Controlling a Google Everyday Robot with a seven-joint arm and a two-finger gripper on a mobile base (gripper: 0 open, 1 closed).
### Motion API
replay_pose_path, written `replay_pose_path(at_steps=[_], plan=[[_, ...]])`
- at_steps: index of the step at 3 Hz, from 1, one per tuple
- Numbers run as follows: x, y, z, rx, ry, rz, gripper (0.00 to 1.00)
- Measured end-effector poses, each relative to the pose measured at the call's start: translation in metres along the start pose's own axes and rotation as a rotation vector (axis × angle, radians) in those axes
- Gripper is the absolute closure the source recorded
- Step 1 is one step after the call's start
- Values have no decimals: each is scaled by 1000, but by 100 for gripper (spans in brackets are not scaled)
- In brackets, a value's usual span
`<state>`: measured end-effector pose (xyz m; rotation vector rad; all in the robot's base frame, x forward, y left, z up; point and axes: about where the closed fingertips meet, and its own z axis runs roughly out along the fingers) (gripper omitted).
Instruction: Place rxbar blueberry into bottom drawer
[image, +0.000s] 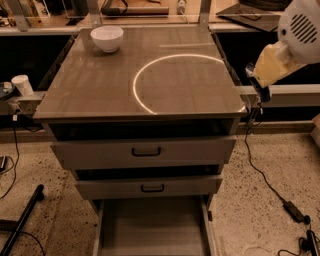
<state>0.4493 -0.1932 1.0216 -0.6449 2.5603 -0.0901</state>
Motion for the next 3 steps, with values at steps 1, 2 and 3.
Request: replay_pose_path(at_steps=[1, 2, 3], plan=[[-5, 6, 2, -5, -2, -26, 100], [-4, 13, 7, -19, 6, -38, 100], [6, 18, 12, -21, 28, -43, 100]])
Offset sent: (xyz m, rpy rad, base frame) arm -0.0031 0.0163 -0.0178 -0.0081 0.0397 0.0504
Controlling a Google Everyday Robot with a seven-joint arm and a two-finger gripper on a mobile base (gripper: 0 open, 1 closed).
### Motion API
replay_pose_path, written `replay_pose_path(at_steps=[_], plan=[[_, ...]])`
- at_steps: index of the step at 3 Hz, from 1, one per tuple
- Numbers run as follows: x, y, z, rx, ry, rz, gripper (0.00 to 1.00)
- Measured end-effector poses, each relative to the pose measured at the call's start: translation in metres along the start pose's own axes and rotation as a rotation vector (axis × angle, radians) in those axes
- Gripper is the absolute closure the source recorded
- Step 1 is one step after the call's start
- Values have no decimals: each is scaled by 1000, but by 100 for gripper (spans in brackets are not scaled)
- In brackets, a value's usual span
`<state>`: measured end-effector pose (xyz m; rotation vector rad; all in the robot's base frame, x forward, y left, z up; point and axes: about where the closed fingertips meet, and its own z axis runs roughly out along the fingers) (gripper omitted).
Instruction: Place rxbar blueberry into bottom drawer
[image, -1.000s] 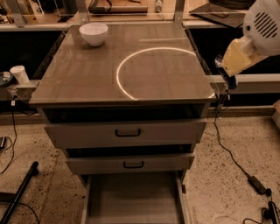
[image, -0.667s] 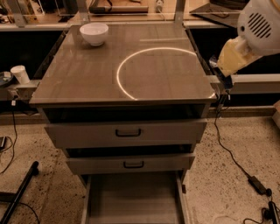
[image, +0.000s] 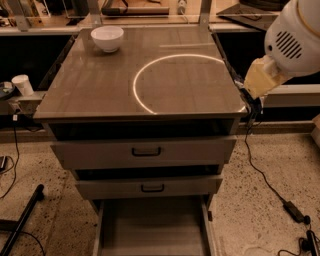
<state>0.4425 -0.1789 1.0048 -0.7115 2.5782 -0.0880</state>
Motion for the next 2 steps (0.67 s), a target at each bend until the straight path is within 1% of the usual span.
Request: replay_pose_path(at_steps=[1, 2], plan=[[19, 5, 3, 35, 38, -11, 100], [33, 8, 5, 72, 65, -14, 100]])
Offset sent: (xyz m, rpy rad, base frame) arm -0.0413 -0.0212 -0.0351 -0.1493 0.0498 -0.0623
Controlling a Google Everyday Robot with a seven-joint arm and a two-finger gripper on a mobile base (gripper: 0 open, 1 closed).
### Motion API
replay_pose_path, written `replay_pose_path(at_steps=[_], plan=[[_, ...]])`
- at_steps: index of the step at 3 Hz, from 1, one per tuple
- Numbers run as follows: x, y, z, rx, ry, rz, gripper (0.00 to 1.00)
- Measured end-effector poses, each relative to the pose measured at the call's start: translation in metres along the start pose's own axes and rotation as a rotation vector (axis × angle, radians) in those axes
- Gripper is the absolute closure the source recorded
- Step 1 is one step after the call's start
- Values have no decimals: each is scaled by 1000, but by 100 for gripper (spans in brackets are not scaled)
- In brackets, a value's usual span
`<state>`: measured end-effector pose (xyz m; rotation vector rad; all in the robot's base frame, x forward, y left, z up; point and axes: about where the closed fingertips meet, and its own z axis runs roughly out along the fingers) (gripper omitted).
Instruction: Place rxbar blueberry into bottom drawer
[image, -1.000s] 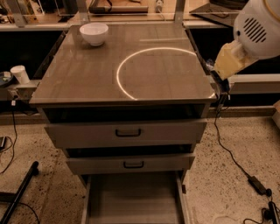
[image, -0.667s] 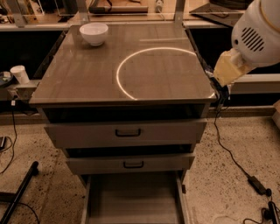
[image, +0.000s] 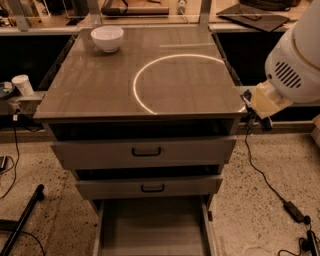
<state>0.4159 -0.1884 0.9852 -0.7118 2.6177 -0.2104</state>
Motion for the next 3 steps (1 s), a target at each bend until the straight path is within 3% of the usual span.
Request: replay_pose_path(at_steps=[3], plan=[[39, 14, 31, 109, 72, -49, 100]])
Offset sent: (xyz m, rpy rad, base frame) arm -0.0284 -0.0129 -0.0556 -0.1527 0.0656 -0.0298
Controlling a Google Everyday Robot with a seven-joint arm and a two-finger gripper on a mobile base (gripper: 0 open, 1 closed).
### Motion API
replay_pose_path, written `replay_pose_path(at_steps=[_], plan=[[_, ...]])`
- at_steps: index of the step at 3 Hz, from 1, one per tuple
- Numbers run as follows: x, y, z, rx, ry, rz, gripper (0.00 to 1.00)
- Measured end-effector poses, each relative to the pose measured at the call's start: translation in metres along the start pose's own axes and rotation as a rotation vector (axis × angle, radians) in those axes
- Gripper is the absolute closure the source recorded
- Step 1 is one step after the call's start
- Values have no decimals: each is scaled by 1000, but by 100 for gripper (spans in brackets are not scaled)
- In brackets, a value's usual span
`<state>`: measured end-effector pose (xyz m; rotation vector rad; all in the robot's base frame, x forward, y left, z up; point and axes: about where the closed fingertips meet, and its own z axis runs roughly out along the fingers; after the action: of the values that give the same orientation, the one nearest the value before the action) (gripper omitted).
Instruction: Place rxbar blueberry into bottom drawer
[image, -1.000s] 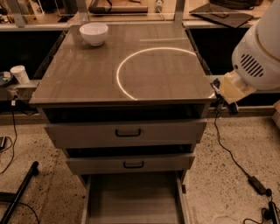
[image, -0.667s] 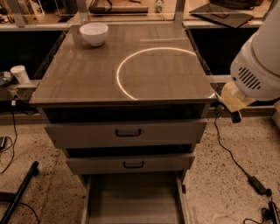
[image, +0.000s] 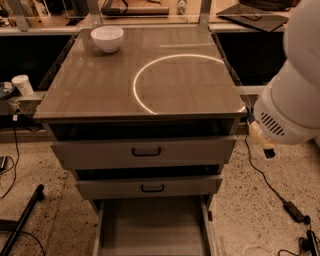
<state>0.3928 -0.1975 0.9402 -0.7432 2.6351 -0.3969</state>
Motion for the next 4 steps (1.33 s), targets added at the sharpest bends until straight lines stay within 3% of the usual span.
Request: replay_pose_path(at_steps=[3, 4], plan=[[22, 14, 32, 86, 52, -29, 100], [22, 27, 28, 80, 33, -24, 100]])
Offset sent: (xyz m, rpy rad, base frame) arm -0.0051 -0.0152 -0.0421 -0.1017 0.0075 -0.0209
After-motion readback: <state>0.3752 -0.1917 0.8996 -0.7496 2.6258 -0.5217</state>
